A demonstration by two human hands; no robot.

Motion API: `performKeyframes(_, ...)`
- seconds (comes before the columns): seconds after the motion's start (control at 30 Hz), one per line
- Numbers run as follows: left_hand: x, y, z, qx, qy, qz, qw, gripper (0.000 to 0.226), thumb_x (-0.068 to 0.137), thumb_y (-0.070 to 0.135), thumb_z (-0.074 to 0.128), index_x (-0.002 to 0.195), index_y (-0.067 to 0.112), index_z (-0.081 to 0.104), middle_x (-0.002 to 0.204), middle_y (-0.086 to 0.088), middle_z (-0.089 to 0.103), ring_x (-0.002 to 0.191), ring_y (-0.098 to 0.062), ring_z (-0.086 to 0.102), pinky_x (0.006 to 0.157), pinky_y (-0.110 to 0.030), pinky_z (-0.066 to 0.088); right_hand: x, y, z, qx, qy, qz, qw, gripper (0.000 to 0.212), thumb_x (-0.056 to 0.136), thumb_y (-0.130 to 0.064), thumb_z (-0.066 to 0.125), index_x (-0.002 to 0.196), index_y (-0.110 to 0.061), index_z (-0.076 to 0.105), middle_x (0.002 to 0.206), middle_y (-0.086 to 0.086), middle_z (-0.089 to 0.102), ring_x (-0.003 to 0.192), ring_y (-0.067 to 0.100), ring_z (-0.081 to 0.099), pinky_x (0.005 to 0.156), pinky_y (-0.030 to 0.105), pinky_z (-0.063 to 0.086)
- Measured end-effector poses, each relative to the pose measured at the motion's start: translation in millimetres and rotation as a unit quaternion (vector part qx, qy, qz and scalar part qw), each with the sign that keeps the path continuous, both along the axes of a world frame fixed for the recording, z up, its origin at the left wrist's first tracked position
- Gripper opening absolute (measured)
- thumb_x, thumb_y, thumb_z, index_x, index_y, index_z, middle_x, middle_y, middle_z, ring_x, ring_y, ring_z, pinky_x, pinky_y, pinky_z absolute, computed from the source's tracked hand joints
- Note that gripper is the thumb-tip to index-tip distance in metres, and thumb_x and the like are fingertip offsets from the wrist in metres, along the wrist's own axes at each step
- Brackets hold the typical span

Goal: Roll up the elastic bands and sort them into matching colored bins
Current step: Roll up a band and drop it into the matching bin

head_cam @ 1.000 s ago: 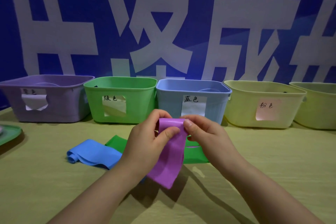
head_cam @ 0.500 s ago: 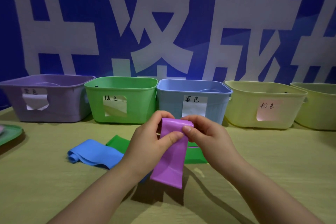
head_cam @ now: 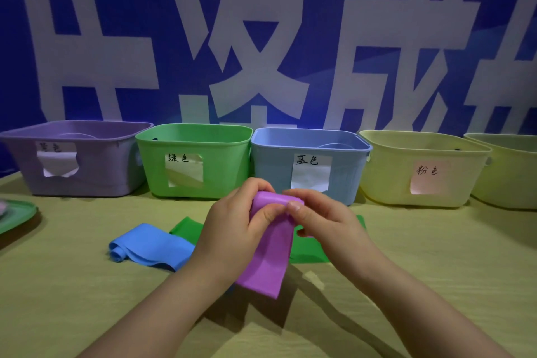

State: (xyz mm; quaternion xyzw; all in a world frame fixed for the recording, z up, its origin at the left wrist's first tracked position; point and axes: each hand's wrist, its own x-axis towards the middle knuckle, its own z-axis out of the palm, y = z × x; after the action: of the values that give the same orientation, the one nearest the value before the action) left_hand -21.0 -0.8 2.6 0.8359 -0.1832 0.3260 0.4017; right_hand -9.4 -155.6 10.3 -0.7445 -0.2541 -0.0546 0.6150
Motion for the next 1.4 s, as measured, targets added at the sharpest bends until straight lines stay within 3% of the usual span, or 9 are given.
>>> performKeyframes(0.1,-1.3,0.7,1.5,-0.023,0.01,0.002,1.0,0.035,0.074,0.056,0.041,0.091,0.027,0.053,0.079,0.013,0.059,0.081,0.0,0.053,0.057,-0.011,0.037,1.0,0.5,-2.9,-0.019,-0.026,-0.001,0.999,0.021,0.084,-0.021,0.065,0.092,-0.04,0.064,0.088,-0.011,0.068,0.083,0.004,0.061,0.075,0.025,0.049)
performKeyframes(0.27,-1.5,-0.6,0.1,-0.025,0.015,-0.001,1.0,0.038,0.077,0.055,0.042,0.089,0.023,0.057,0.075,0.012,0.06,0.077,-0.003,0.053,0.054,-0.014,0.037,1.6,-0.2,-2.8,-0.04,-0.04,-0.026,0.998,0.016,0.086,-0.018,0.062,0.086,-0.034,0.065,0.084,-0.005,0.07,0.08,0.007,0.062,0.08,0.036,0.051)
performKeyframes(0.43,-0.4,0.0,-0.3,-0.02,0.024,0.0,1.0,0.041,0.074,0.059,0.041,0.087,0.023,0.057,0.071,0.011,0.058,0.074,-0.003,0.053,0.053,-0.014,0.038,3.1,0.1,-4.9,-0.076,-0.063,-0.05,0.994,0.014,0.088,-0.02,0.061,0.091,-0.034,0.062,0.088,0.003,0.07,0.088,0.022,0.064,0.084,0.047,0.05)
performKeyframes(0.63,0.2,-3.2,-1.3,-0.027,0.068,-0.017,0.997,0.045,0.07,0.066,0.051,0.094,0.028,0.056,0.079,0.008,0.063,0.069,-0.006,0.058,0.06,-0.028,0.048,4.1,-1.5,-2.1,-0.082,-0.068,-0.076,0.991,0.019,0.088,-0.02,0.058,0.083,-0.038,0.059,0.08,-0.006,0.068,0.082,0.013,0.063,0.083,0.042,0.05)
performKeyframes(0.77,-0.7,-2.2,0.3,-0.029,0.049,-0.01,0.998,0.041,0.069,0.06,0.049,0.088,0.024,0.058,0.074,0.008,0.062,0.069,-0.005,0.055,0.055,-0.019,0.04,1.9,-0.8,-2.2,-0.095,-0.066,-0.071,0.991,0.017,0.089,-0.021,0.055,0.082,-0.036,0.061,0.07,-0.014,0.064,0.073,0.004,0.059,0.078,0.034,0.049)
performKeyframes(0.93,-2.1,-2.0,0.9,-0.024,0.03,-0.015,0.999,0.042,0.069,0.06,0.049,0.086,0.023,0.058,0.072,0.007,0.062,0.07,-0.008,0.054,0.055,-0.02,0.04,2.2,-1.3,-3.3,-0.083,-0.065,-0.059,0.993,0.017,0.092,-0.024,0.051,0.081,-0.021,0.065,0.062,-0.016,0.06,0.063,-0.002,0.053,0.068,0.021,0.044)
performKeyframes(1.13,-1.7,-1.3,2.2,-0.018,0.018,-0.052,0.998,0.03,0.075,0.042,0.061,0.103,0.038,0.05,0.097,0.018,0.058,0.082,-0.001,0.055,0.066,-0.017,0.046,5.9,-2.3,-3.7,-0.066,-0.07,-0.068,0.993,0.032,0.083,-0.043,0.044,0.066,-0.02,0.058,0.06,-0.016,0.057,0.06,-0.001,0.048,0.063,0.025,0.038)
performKeyframes(1.3,-2.0,-0.5,2.8,-0.02,0.031,-0.083,0.996,0.031,0.076,0.033,0.062,0.105,0.042,0.055,0.103,0.021,0.058,0.087,0.0,0.056,0.07,-0.016,0.048,6.6,-2.6,-3.5,-0.024,-0.031,-0.055,0.998,0.03,0.094,-0.023,0.048,0.067,-0.019,0.06,0.057,-0.015,0.056,0.059,-0.001,0.048,0.063,0.02,0.039)
performKeyframes(1.4,-2.3,0.2,2.7,-0.039,0.054,-0.099,0.993,0.027,0.075,0.026,0.06,0.098,0.04,0.058,0.103,0.021,0.058,0.085,-0.002,0.058,0.07,-0.019,0.051,5.0,-2.0,-2.1,-0.018,-0.01,-0.047,0.999,0.029,0.093,-0.023,0.047,0.069,-0.02,0.063,0.056,-0.017,0.057,0.058,-0.004,0.048,0.061,0.015,0.039)
